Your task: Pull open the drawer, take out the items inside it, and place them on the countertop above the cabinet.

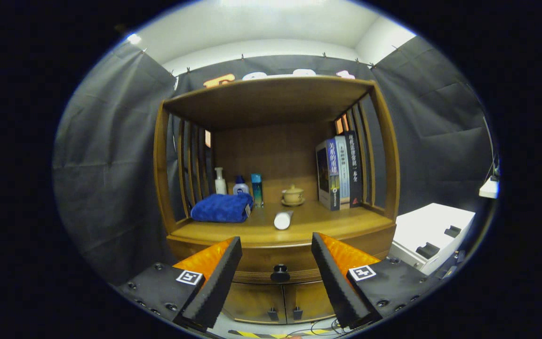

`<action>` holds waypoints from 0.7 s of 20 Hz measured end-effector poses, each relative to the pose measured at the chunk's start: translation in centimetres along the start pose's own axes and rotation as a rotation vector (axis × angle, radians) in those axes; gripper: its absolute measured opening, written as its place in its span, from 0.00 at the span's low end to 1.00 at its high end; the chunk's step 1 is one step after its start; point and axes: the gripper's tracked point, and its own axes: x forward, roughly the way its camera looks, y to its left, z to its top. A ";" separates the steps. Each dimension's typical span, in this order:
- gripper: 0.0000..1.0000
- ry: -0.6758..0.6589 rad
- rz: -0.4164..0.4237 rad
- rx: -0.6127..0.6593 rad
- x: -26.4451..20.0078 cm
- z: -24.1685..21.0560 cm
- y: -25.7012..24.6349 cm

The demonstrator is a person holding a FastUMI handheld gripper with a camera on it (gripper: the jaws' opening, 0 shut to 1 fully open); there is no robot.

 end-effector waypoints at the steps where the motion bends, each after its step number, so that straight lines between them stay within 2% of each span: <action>1: 0.97 -0.014 -0.008 -0.015 -0.7 1.2 -0.5; 7: 0.97 -0.021 0.005 -0.043 -5.3 5.3 -1.7; 14: 0.97 -0.092 -0.028 -0.027 -7.1 8.3 -2.7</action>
